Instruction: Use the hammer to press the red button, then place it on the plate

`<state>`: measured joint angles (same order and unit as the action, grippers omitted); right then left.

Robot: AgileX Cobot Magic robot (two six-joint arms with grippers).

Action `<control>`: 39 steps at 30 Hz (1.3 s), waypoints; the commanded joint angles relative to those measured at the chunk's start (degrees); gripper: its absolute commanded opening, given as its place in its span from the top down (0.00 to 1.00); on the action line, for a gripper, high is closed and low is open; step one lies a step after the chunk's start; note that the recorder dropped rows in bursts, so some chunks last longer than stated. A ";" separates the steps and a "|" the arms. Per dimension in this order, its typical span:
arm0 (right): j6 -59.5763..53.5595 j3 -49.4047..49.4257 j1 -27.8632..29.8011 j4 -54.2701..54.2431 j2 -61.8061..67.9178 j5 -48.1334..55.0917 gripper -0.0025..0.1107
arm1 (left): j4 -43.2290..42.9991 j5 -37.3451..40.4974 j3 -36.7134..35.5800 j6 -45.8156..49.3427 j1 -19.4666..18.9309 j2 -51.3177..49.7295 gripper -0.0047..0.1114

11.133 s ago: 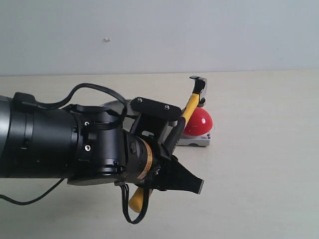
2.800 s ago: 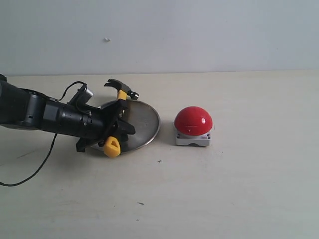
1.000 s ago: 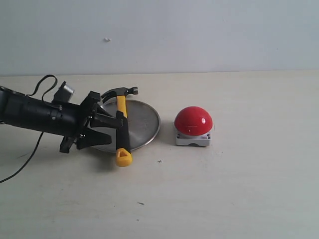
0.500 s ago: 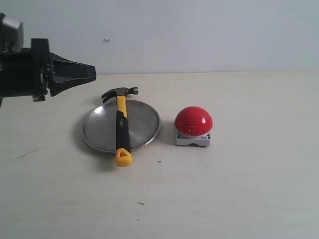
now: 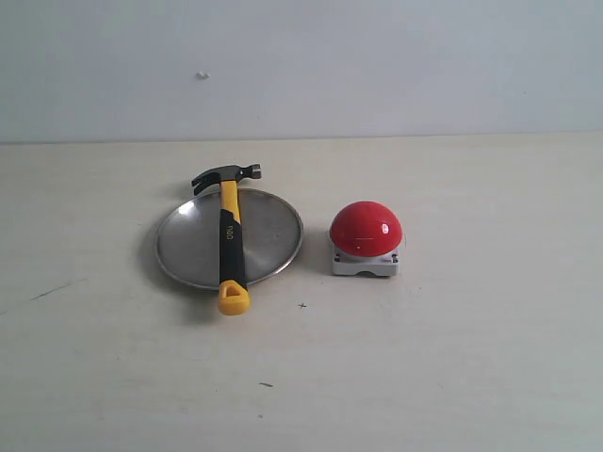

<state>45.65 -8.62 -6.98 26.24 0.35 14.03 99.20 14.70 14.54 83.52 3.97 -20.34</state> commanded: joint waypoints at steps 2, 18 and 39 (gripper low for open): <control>-0.07 0.31 0.34 -0.20 -0.35 -0.52 0.98 | 0.75 -8.74 -4.32 -0.26 -0.04 9.52 0.96; 0.00 0.31 0.34 -0.20 -0.35 -0.52 0.98 | 0.75 -7.53 -7.86 0.15 -0.04 12.97 0.96; -8.11 4.68 0.34 11.26 1.11 -3.08 0.98 | 0.75 -7.53 -7.86 0.15 -0.04 12.97 0.96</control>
<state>39.02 -6.47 -6.98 33.53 0.45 13.16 99.58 6.91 6.88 83.52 3.97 -7.75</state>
